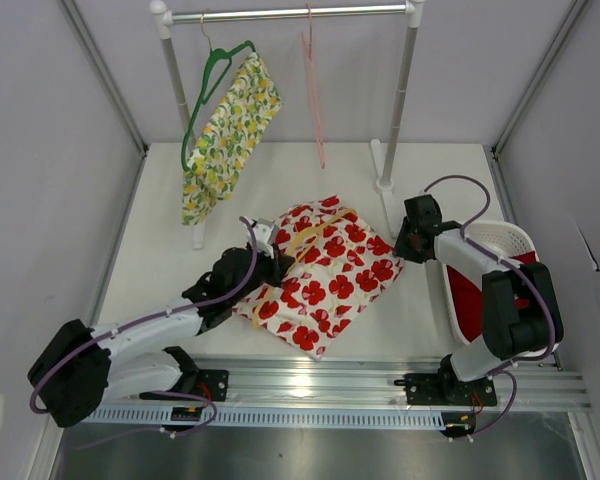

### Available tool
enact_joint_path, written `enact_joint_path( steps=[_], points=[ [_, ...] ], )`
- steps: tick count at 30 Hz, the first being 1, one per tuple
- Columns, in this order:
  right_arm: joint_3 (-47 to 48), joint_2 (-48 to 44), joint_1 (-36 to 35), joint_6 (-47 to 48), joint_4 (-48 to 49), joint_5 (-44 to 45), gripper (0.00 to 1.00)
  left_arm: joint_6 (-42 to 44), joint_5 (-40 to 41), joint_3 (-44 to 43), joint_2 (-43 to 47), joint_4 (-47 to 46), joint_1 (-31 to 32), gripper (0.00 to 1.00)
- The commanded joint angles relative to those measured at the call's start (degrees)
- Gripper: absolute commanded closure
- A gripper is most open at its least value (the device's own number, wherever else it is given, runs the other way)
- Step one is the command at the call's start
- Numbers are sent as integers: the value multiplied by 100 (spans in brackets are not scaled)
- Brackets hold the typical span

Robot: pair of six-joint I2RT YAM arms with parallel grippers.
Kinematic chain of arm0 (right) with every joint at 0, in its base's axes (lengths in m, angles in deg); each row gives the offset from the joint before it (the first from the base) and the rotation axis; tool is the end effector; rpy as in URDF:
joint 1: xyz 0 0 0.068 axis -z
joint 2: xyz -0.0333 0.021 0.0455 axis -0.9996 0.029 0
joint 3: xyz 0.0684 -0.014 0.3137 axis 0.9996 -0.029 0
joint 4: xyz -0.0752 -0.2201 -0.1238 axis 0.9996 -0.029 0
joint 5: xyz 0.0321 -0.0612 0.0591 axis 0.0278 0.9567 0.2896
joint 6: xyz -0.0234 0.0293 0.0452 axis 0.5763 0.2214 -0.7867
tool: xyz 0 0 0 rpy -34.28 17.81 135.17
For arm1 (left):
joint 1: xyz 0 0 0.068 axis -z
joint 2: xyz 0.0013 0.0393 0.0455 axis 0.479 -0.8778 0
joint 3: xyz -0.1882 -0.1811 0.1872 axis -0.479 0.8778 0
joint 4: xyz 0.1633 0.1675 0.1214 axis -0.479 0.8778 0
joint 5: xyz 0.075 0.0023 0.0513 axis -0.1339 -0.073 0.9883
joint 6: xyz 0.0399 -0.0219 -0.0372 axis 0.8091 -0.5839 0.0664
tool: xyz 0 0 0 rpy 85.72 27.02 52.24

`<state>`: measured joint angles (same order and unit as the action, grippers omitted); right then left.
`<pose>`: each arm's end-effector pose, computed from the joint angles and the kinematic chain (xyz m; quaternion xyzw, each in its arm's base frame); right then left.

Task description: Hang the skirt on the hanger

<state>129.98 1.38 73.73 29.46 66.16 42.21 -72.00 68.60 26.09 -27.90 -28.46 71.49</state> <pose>0.3032 0.0733 0.2320 0.1313 0.9513 0.0406 0.2758 0.1679 -0.1514 0.2538 0.1571 0.7868 -0.2705 0.5320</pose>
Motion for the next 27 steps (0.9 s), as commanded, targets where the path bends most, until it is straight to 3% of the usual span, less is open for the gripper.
enact_joint_path(
  steps=[1,5,8,14,18,27],
  points=[
    [115,-340,64,158,-169,-45,63,170,322,-537,658,30,46,100],
    [413,-534,46,236,-344,-283,34,214,366,-924,1080,759,81,100],
    [703,-797,20,263,-528,-344,24,258,541,-1459,1160,1760,107,100],
    [1310,-1263,55,298,-854,-476,19,144,1051,-2628,1143,3727,116,100],
    [1617,-1395,55,316,-986,-529,19,117,1288,-3296,1178,4468,116,100],
    [2013,-1606,55,316,-1118,-634,19,538,1939,-4596,924,4909,116,100]
  ],
)
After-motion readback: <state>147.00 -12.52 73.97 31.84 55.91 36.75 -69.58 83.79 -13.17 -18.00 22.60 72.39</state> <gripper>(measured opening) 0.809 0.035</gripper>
